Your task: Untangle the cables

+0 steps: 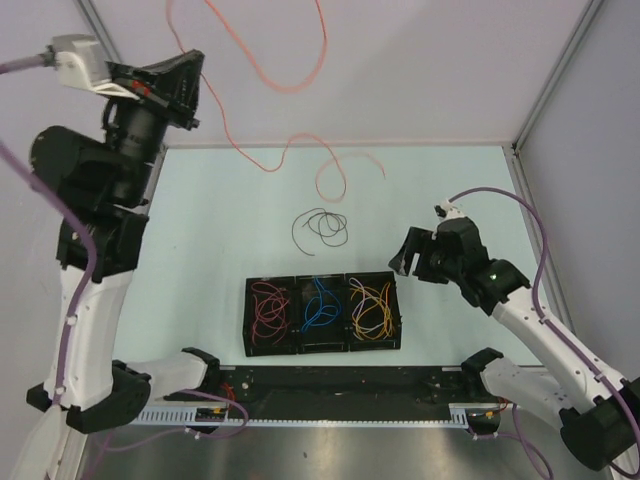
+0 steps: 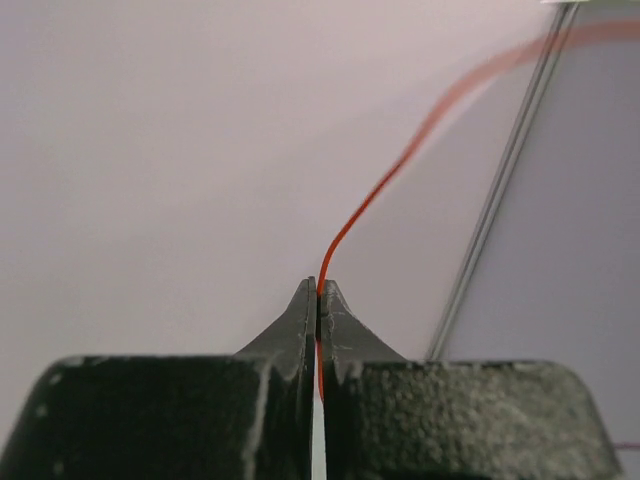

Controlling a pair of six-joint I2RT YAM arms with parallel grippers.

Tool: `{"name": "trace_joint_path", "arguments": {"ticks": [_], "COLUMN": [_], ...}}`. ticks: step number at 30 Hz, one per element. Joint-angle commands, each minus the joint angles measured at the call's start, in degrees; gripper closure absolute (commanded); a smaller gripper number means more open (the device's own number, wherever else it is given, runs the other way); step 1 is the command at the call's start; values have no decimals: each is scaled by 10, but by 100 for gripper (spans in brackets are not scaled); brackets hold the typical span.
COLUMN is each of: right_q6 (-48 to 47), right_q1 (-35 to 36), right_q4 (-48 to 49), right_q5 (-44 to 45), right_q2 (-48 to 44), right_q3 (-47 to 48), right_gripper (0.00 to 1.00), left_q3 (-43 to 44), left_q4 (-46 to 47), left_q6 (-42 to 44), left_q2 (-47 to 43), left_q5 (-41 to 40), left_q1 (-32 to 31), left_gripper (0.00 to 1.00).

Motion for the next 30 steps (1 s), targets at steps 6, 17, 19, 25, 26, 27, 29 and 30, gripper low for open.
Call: {"name": "trace_joint_path", "arguments": {"ticks": [6, 17, 19, 25, 26, 27, 29, 30], "right_q6": [22, 30, 30, 29, 29, 30, 31, 32], "right_q1": [-2, -2, -2, -2, -1, -2, -2, -2], "right_q4": [-50, -59, -60, -62, -63, -63, -65, -66], "right_q5": [12, 13, 13, 15, 15, 15, 15, 16], "right_q2": [-64, -79, -80, -76, -76, -78, -81, -82], "right_q3": [4, 3, 4, 3, 3, 3, 3, 3], "right_gripper": [22, 22, 22, 22, 22, 22, 22, 22], "left_q3": [-106, -79, -78, -62, -62, -63, -64, -65], "left_q4": [-69, -79, -80, -76, -69, -63, -52, -36], "left_q6": [-23, -43, -46, -54, -55, -57, -65, -68], "left_q2": [12, -25, -37, -59, -60, -64, -71, -73], "left_q5": [23, 54, 55, 60, 61, 65, 85, 96], "left_q1": [2, 2, 2, 2, 1, 2, 2, 2], "left_gripper": [100, 100, 100, 100, 100, 100, 100, 100]}}
